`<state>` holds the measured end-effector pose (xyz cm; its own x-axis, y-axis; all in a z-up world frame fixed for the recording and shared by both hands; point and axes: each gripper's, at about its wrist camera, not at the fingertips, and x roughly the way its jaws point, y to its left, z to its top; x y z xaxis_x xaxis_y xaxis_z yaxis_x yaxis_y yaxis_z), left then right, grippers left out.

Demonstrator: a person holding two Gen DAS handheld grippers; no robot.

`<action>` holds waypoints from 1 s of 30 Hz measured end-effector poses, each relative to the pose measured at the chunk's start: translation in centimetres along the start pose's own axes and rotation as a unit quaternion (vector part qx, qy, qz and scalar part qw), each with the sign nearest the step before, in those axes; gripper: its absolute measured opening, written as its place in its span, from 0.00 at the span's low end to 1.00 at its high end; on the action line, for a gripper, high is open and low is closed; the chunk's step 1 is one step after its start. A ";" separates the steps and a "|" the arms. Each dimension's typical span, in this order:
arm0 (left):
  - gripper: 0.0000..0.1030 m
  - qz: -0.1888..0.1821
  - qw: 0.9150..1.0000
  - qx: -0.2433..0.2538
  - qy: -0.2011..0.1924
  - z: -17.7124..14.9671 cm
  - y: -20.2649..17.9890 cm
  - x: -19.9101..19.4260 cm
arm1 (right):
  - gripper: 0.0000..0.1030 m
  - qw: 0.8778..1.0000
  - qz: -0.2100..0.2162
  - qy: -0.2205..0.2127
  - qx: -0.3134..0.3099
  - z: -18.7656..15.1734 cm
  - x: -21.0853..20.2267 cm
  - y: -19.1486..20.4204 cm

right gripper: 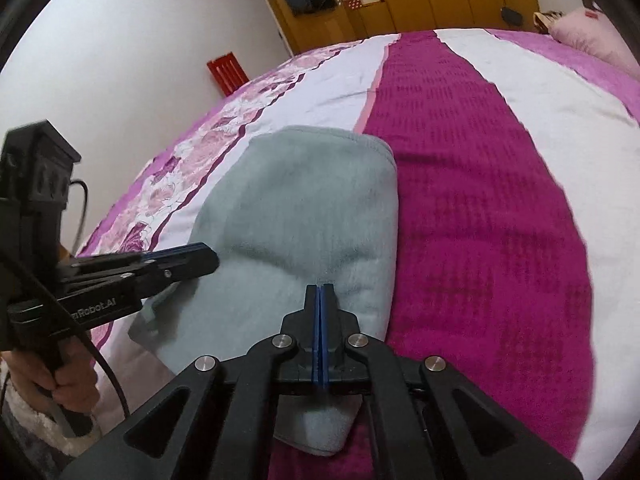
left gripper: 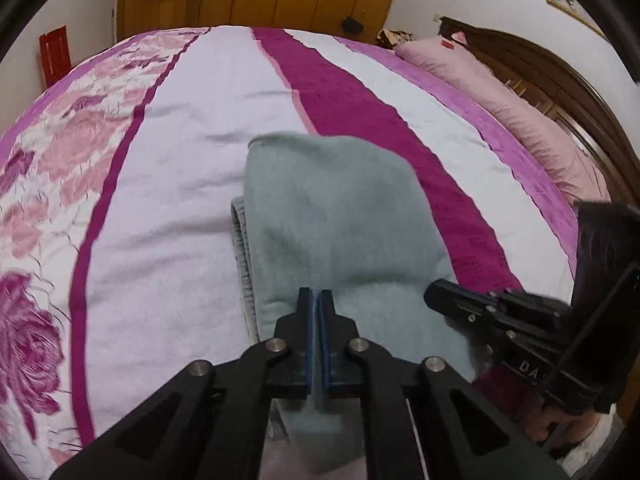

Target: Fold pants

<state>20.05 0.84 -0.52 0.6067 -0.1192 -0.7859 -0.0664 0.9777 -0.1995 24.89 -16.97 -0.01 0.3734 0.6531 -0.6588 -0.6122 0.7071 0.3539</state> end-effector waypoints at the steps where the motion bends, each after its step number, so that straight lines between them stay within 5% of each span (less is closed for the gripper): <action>1: 0.04 -0.003 1.000 -0.002 -0.003 0.3 0.0 -0.3 | 0.00 1.000 0.013 -0.010 -0.003 0.5 -0.4 0.2; 6: 0.04 -0.018 0.999 -0.002 -0.027 2.9 -0.3 -0.5 | 0.00 0.999 0.020 -0.012 -0.025 3.4 1.4 0.6; 9: 0.04 -0.006 1.000 -0.014 0.000 3.0 0.5 2.4 | 0.00 0.999 -0.013 0.047 -0.009 2.4 5.5 -1.0; 19: 0.04 -0.010 0.999 -0.005 -0.034 6.0 -0.1 1.3 | 0.00 1.000 0.001 0.006 -0.008 6.6 4.5 -0.8; 23: 0.03 0.013 1.000 -0.016 0.009 6.0 1.2 6.1 | 0.00 0.999 0.003 0.029 0.032 5.6 7.6 -2.8; 30: 0.03 0.000 0.999 -0.032 -0.018 6.2 1.3 3.5 | 0.00 0.999 0.009 -0.017 0.049 6.0 2.4 -2.6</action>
<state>27.01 2.83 0.14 0.6344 -0.1116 -0.7649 -0.1163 0.9645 -0.2372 31.57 -15.61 1.43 0.3879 0.6736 -0.6291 -0.5487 0.7172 0.4296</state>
